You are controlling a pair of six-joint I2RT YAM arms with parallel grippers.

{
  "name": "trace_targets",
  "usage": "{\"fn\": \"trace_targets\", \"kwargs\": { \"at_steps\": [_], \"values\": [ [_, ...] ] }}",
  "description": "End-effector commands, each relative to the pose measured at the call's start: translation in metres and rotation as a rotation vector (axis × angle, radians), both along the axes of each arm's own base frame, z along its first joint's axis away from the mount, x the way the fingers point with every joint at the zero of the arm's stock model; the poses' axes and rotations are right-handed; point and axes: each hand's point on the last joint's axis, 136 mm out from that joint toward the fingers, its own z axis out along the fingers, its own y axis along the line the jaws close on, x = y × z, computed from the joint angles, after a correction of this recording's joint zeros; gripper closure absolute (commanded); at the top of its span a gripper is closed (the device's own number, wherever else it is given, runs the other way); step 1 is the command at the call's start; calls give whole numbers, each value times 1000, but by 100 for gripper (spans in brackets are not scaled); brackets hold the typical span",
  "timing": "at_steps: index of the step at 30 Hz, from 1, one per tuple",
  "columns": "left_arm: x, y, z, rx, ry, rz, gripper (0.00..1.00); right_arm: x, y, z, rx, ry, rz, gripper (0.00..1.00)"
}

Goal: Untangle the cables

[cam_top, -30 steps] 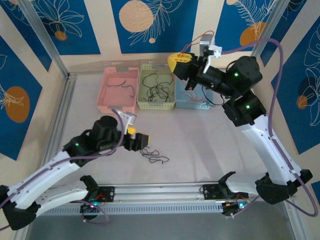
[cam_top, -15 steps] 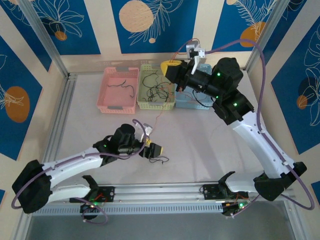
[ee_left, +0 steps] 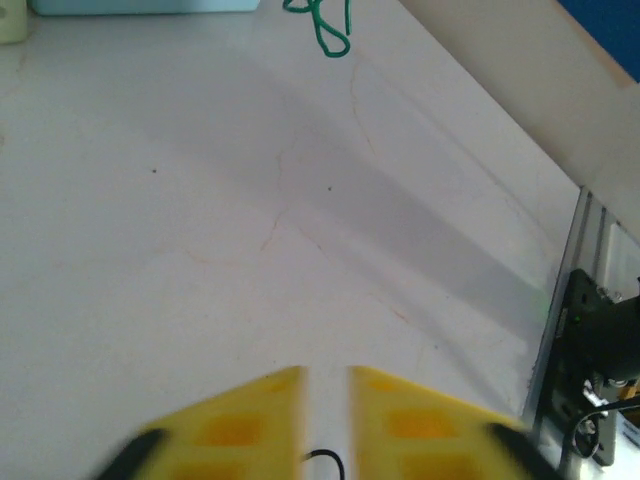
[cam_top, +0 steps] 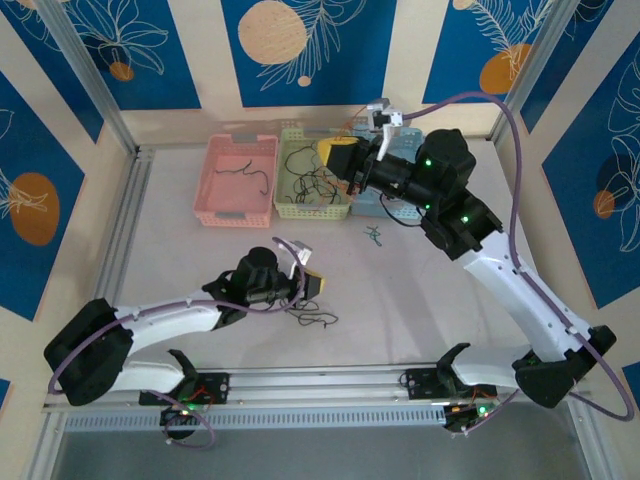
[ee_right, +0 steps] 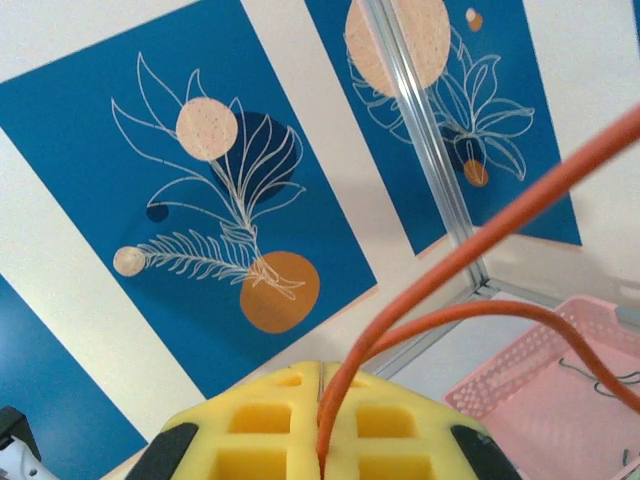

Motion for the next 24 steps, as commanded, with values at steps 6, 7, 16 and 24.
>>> {"fn": "trace_targets", "kwargs": {
  "at_steps": [6, 7, 16, 24],
  "values": [
    [-4, -3, -9, -50, 10, -22, 15, -11, -15, 17, 39, -11, -27, 100],
    [-5, -5, -11, -53, 17, -31, 12, -11, -14, 16, 40, -5, -25, 100],
    [-1, -23, -12, -133, 7, -76, 46, -22, -12, 15, 39, 26, 16, 100],
    [1, -28, -14, -149, 2, -83, 81, -22, -21, 15, 12, -1, -34, 100]
  ]
}}
